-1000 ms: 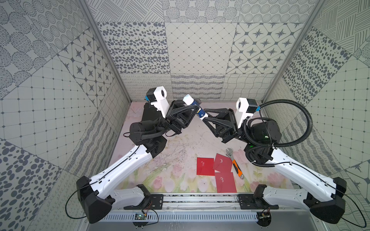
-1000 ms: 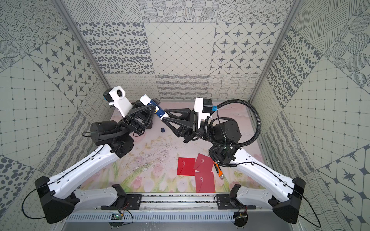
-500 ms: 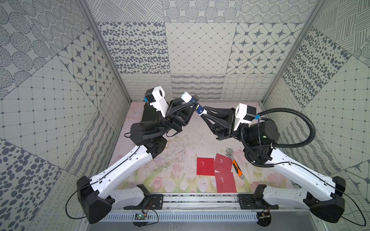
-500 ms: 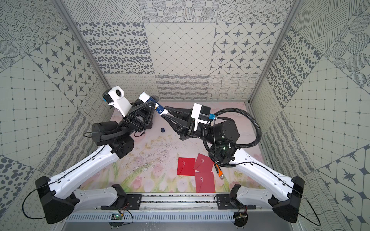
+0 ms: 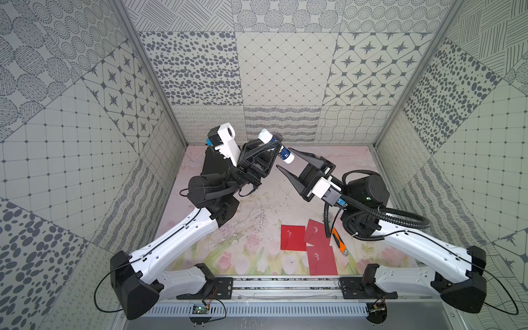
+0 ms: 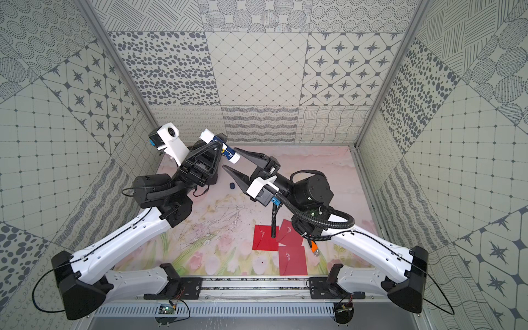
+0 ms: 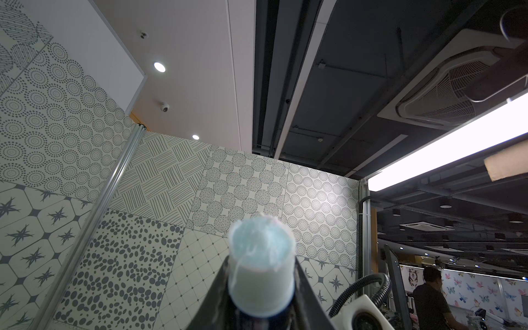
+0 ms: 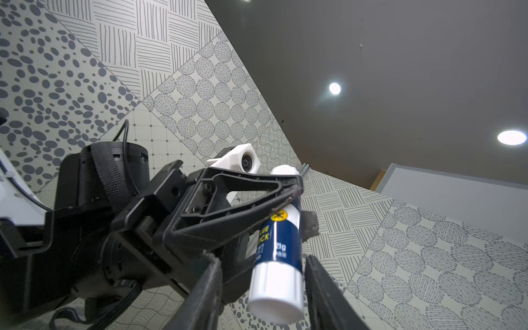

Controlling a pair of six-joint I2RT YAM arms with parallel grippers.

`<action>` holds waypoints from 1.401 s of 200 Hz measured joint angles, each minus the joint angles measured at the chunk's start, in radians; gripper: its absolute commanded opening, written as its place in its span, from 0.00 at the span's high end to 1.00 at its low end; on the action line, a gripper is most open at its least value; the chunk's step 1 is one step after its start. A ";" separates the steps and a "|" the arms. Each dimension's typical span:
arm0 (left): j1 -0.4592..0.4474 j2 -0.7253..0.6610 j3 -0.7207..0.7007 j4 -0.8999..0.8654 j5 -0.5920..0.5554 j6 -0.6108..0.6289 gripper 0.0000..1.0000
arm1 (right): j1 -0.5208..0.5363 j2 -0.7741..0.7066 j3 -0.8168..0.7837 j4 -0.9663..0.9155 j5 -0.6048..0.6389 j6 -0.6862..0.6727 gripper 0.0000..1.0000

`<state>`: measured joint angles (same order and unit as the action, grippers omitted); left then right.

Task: Seal the envelope with a glue stick
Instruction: Screw the glue stick.

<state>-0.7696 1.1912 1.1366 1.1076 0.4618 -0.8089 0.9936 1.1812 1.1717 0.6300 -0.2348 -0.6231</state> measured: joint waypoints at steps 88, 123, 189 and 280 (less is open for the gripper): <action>0.000 0.023 0.000 0.001 -0.005 -0.032 1.00 | 0.000 0.006 0.026 -0.056 0.110 0.163 0.63; 0.000 0.024 -0.002 0.001 -0.010 -0.041 1.00 | 0.000 0.014 0.031 -0.058 0.109 0.164 0.63; 0.000 0.020 -0.023 0.000 -0.032 -0.044 1.00 | 0.002 0.016 0.031 -0.049 0.131 0.163 0.64; 0.000 0.019 -0.028 -0.010 -0.068 -0.044 0.73 | 0.008 0.025 0.031 -0.047 0.154 0.146 0.87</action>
<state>-0.7696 1.2102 1.1088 1.0981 0.3939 -0.8532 1.0012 1.2060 1.2026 0.5831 -0.0811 -0.4774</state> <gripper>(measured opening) 0.288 0.276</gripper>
